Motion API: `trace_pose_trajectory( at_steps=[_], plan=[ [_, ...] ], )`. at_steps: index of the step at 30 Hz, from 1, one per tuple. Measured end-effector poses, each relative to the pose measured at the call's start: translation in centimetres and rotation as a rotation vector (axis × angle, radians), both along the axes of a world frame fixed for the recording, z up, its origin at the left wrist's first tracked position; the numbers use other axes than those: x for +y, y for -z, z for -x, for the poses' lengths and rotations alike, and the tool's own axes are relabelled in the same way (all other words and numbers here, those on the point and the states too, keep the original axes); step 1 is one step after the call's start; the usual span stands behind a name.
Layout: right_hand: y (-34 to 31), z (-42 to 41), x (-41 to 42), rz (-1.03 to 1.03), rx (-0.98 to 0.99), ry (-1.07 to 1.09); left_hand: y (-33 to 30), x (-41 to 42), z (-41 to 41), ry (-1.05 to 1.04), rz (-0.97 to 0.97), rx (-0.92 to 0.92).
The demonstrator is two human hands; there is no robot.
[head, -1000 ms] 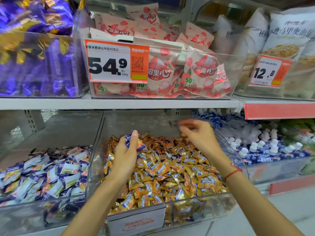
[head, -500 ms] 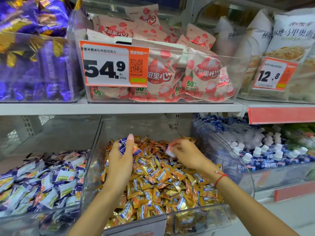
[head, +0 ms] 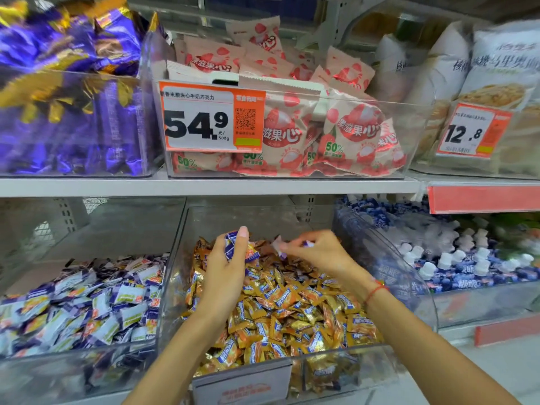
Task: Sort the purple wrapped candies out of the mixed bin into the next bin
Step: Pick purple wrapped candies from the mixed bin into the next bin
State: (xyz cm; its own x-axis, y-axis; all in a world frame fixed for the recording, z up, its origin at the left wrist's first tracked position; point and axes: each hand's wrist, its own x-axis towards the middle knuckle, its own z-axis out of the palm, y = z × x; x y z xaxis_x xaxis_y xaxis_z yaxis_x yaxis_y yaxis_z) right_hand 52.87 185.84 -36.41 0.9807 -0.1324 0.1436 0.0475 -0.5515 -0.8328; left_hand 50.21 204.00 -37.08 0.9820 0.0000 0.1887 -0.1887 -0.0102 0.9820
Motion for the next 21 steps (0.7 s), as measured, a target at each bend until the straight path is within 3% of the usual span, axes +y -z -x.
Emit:
trace_pose_trajectory(
  at_steps=[5,10,13,17,21],
  plan=[
    [-0.5,4.4,-1.5,-0.554,0.135,-0.104,-0.6,-0.2,1.5,0.152,-0.090,-0.005],
    [-1.7,5.7,2.4,-0.649,0.092,-0.249,-3.5,3.0,5.2,0.282,-0.222,-0.187],
    [-3.4,6.5,6.8,-0.245,-0.069,-0.298,-5.2,8.5,7.0,0.184,-0.441,-0.319],
    [-4.3,6.1,13.6,0.417,-0.399,-0.343,-5.8,16.5,7.3,-0.234,-1.041,-0.322],
    [-4.3,3.5,20.7,0.720,-0.490,-0.344,-5.1,21.5,5.4,-0.399,-1.290,-0.275]
  ],
)
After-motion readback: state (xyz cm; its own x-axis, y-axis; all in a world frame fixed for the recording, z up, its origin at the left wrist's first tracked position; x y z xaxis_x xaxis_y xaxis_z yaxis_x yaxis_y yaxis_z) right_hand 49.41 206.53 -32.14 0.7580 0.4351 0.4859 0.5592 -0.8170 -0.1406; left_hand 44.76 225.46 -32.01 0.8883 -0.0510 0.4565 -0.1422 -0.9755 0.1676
